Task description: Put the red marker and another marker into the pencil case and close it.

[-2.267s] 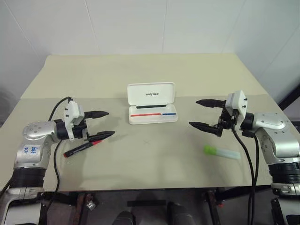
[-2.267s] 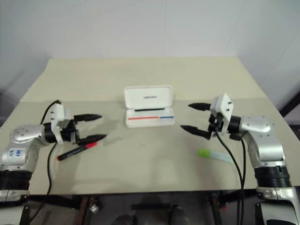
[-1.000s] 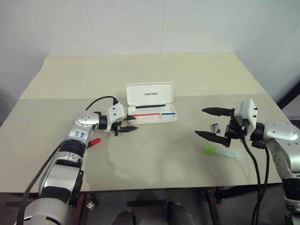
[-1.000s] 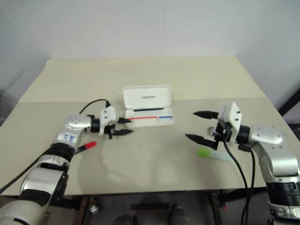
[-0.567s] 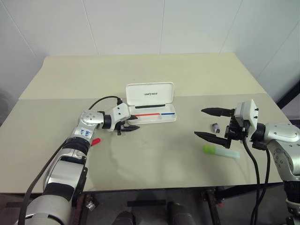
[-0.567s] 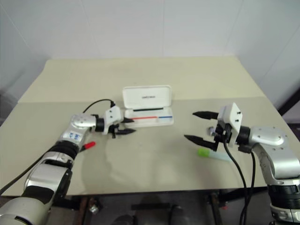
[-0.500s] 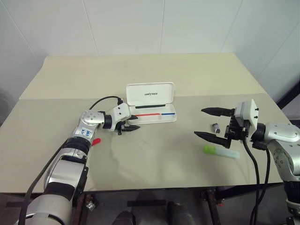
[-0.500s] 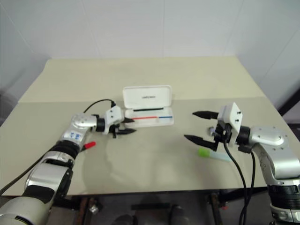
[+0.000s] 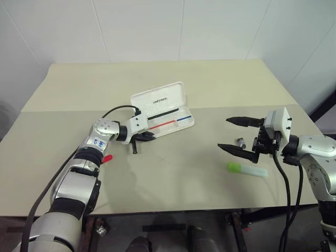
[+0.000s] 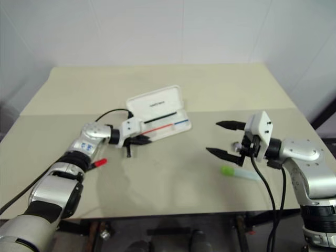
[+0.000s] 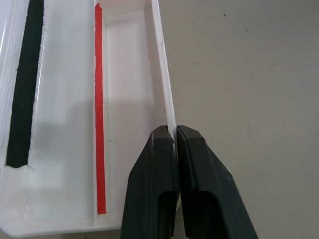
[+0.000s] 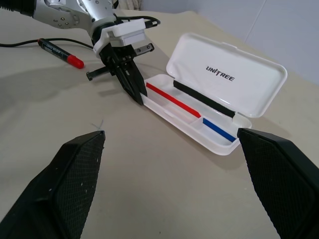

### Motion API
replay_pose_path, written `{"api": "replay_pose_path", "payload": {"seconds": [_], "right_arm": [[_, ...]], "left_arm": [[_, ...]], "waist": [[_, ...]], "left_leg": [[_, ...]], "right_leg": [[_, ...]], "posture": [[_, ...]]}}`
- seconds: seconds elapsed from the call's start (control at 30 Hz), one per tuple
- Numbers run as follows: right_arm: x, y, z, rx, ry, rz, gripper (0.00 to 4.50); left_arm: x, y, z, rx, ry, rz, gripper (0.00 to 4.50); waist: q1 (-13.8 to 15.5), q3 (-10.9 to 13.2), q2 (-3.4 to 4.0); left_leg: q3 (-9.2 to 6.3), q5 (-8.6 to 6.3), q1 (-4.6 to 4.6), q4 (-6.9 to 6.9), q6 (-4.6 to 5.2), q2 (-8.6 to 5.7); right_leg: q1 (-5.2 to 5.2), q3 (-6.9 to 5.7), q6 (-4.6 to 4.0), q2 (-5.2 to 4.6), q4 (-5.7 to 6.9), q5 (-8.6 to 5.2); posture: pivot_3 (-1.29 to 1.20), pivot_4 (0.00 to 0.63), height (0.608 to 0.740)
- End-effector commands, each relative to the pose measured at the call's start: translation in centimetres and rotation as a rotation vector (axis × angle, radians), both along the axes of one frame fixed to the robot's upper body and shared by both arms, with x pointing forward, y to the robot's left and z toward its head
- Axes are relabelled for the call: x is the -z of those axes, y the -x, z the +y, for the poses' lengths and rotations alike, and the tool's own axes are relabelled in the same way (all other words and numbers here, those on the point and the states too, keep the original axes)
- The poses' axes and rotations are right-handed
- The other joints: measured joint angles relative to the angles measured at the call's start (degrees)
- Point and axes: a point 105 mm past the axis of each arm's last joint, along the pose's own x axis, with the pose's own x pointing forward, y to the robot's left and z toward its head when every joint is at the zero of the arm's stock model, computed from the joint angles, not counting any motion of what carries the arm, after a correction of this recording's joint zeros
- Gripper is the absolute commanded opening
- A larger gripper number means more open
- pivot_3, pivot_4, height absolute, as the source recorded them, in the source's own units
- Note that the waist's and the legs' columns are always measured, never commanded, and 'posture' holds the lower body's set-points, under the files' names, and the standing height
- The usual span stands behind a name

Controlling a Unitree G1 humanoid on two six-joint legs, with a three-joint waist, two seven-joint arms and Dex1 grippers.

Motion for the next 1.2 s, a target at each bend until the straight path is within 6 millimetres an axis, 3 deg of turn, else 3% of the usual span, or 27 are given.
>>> {"api": "replay_pose_path", "payload": {"seconds": [0.03,0.23,0.47,0.6,0.77,0.93,1.2], "right_arm": [[-2.1,0.5,0.1,-0.006,0.001,-0.087,4.5],[-2.0,0.4,0.1,-0.007,-0.002,-0.084,4.5],[-1.4,0.4,0.1,-0.01,-0.007,-0.06,4.5],[-1.0,0.5,-0.1,-0.007,-0.01,-0.041,4.5],[-0.5,0.6,0.0,-0.013,-0.014,-0.018,4.5],[-0.3,0.7,0.4,-0.026,-0.018,-0.005,4.5],[-0.1,0.9,0.8,-0.037,-0.029,-0.001,4.5]], "left_arm": [[0.8,0.2,0.0,0.013,-0.041,0.031,0.01],[0.7,0.7,-0.4,0.061,-0.042,0.019,0.01],[-0.2,4.6,-0.1,0.308,-0.065,0.055,0.01],[0.1,7.0,0.8,0.34,-0.109,0.07,0.01],[0.4,9.0,0.6,0.318,-0.115,0.088,0.01],[0.8,10.3,-0.9,0.31,-0.099,0.113,0.01],[1.5,10.3,-1.9,0.286,-0.108,0.124,0.01]], "waist": [[0.0,0.0,0.0],[0.05,0.0,0.0],[-0.11,0.0,0.0],[-0.14,0.0,0.0],[-0.04,0.0,0.0],[0.0,0.0,0.0],[0.2,0.0,0.0]], "left_leg": [[0.0,0.0,0.0,0.01,0.0,0.0],[0.0,0.0,0.0,0.02,0.0,0.0],[0.01,-0.01,-0.07,-0.1,0.01,0.02],[0.02,-0.01,-0.05,-0.14,0.02,0.06],[0.01,-0.01,-0.02,0.0,0.02,0.05],[-0.01,-0.01,0.03,0.06,0.02,0.05],[-0.02,0.0,0.02,0.07,0.02,0.03]], "right_leg": [[0.0,0.0,0.0,0.0,0.01,0.0],[0.0,0.0,0.0,0.0,0.03,0.0],[-0.05,0.01,-0.01,0.0,-0.09,-0.02],[-0.07,0.02,-0.04,0.01,-0.09,-0.04],[-0.04,0.03,-0.05,0.0,0.05,-0.05],[-0.01,0.04,-0.08,0.01,0.08,-0.06],[-0.01,0.03,-0.08,0.0,0.05,-0.06]], "posture": [[0.0,0.15,0.74],[0.0,0.15,0.74],[0.0,0.15,0.74],[0.0,0.15,0.74],[0.0,0.15,0.74],[0.0,0.15,0.74],[0.0,0.15,0.74]]}}
